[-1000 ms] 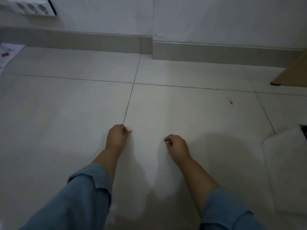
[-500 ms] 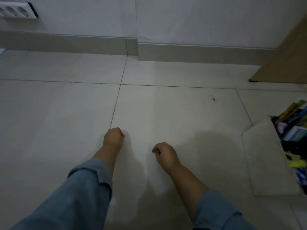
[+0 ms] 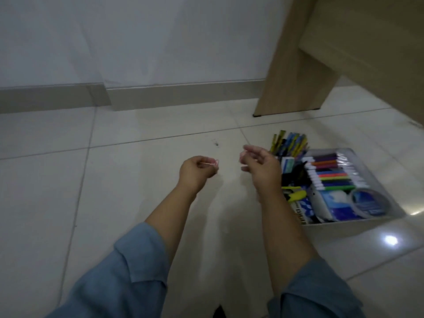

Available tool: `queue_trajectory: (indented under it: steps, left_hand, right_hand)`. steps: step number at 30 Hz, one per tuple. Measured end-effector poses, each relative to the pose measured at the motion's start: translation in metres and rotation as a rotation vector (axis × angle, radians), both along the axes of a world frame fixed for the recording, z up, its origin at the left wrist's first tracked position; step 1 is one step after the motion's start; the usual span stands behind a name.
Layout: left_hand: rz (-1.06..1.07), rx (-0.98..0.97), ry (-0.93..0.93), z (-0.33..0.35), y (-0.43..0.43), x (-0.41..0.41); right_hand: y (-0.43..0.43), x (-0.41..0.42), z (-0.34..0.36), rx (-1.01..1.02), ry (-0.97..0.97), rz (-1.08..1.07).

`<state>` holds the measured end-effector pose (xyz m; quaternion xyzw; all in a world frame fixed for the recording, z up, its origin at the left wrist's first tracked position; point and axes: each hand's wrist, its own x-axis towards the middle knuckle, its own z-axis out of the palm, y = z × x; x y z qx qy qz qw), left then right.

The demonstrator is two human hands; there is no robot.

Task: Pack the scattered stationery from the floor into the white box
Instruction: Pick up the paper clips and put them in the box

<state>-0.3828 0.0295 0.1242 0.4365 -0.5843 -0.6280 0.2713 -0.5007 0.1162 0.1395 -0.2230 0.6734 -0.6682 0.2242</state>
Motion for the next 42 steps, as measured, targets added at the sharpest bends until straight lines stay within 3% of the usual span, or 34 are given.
queue_trajectory:
  steps: [7,14,23,32,36,42]
  left_hand:
    - [-0.095,-0.042,0.103,0.020,0.058,-0.083]
    - [-0.029,-0.143,-0.016,0.012,0.081,-0.131]
    - [0.008,-0.287,-0.163,-0.006,0.087,-0.142]
    - [-0.038,-0.410,-0.304,-0.008,0.084,-0.144]
    - [-0.045,-0.484,-0.279,-0.010,0.086,-0.141]
    - [-0.024,-0.268,-0.233,-0.023,0.113,-0.131]
  right_hand:
    - [0.073,-0.093,0.000,0.006,0.122,-0.430]
    - [0.083,-0.104,-0.018,0.174,0.346,-0.292]
    - [0.073,-0.096,-0.025,0.289,0.569,-0.360]
    - [0.072,-0.100,-0.032,0.482,0.681,-0.266]
    - [0.080,-0.099,-0.032,0.441,0.633,-0.329]
    - [0.109,-0.103,-0.038,0.474,0.610,-0.424]
